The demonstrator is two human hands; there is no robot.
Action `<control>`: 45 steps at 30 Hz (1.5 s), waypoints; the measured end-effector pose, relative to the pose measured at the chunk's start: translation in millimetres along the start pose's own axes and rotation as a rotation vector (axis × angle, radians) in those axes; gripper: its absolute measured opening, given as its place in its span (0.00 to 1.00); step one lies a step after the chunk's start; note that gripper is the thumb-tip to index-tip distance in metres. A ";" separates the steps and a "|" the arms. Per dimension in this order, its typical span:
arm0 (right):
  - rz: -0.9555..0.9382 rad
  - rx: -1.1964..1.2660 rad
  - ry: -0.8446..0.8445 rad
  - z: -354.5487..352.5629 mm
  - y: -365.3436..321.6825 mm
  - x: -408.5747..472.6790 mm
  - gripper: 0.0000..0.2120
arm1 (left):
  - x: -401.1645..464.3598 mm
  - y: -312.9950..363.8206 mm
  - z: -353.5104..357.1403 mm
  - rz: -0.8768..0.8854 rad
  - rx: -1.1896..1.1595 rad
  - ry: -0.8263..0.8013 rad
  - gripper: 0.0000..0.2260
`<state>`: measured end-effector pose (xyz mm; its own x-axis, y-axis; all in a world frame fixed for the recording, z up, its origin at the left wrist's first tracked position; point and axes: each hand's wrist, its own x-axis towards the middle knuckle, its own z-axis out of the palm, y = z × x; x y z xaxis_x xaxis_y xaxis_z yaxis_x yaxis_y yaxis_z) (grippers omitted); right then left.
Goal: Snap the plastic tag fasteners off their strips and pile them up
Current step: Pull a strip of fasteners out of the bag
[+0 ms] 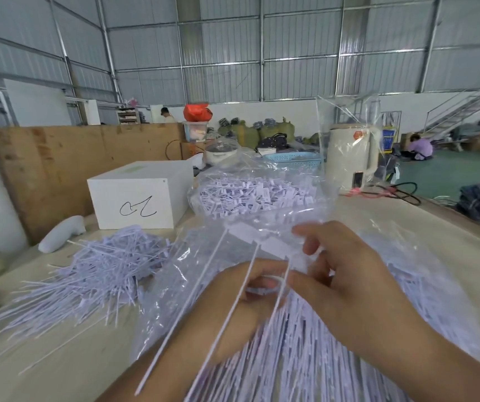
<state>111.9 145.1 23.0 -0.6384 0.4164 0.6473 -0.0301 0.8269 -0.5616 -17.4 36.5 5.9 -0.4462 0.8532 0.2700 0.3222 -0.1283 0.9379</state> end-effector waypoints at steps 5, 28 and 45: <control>-0.179 -0.473 -0.048 -12.9 -2.1 3.1 0.15 | 4.0 4.2 -16.3 0.029 -0.138 -0.058 0.10; 0.100 0.464 -0.722 -49.5 -11.4 12.1 0.02 | -11.0 26.1 -39.5 0.096 -0.349 -0.410 0.19; 0.248 0.422 -0.129 -33.4 -5.3 12.8 0.28 | -2.5 22.9 -23.9 0.069 -0.411 0.235 0.19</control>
<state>129.5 158.6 51.4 -0.7549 0.5089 0.4136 -0.1563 0.4728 -0.8672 -28.8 19.3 32.0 -0.6272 0.7044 0.3323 0.0221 -0.4103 0.9117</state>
